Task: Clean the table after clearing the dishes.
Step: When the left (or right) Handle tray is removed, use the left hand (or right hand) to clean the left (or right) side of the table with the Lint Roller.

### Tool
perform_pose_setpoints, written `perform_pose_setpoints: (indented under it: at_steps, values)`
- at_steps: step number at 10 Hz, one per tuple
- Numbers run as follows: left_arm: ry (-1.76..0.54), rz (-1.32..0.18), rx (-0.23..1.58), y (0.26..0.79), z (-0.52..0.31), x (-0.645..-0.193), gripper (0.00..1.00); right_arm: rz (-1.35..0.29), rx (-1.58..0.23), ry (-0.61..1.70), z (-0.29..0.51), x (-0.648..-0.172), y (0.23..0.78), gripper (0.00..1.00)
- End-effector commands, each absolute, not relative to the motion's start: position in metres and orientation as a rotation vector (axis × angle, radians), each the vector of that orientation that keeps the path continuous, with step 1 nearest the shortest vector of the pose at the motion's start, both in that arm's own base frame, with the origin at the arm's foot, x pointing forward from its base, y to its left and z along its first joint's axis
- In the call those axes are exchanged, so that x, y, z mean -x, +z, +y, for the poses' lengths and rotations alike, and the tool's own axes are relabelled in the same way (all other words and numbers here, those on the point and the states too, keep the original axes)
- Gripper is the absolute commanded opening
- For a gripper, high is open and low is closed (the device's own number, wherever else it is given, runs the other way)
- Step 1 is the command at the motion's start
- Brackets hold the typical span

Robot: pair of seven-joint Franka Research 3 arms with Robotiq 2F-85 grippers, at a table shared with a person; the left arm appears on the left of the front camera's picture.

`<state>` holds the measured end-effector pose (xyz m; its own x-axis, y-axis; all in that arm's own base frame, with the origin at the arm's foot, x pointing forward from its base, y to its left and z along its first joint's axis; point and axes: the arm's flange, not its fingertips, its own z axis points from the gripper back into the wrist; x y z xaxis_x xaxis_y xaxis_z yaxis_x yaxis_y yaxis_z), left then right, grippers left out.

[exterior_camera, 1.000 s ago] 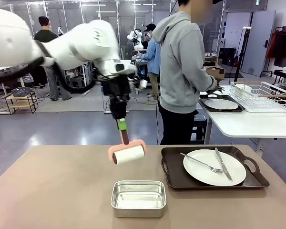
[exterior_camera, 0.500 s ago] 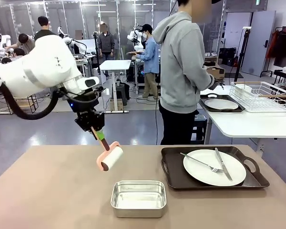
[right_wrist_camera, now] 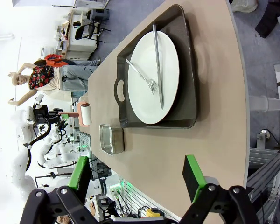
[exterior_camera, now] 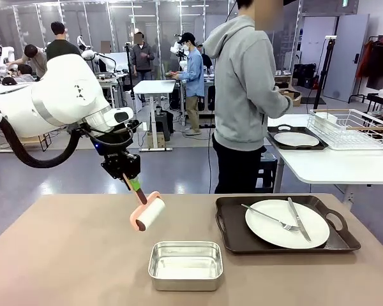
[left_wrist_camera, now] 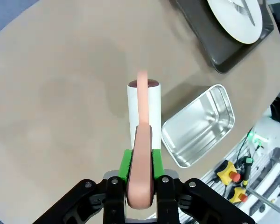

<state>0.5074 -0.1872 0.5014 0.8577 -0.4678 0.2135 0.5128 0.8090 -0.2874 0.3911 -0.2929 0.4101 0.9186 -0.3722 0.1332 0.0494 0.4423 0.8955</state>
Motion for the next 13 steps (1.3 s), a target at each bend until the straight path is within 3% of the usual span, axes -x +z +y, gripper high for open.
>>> perform_pose_setpoints:
  at_steps: [1, 5, 13]
  values:
    - [-0.542, -0.136, 0.345, 0.502, -0.191, -0.506, 0.21, -0.338, -1.085, -0.264, -0.292, -0.391, 0.413, 1.0]
    - [-0.3, -0.201, 0.496, 0.468, -0.144, -0.521, 0.21, -0.338, -1.085, -0.264, -0.292, -0.391, 0.413, 1.0]
    - [-0.09, -0.172, 0.66, 0.393, -0.094, -0.535, 0.21, -0.338, -1.085, -0.264, -0.292, -0.391, 0.413, 1.0]
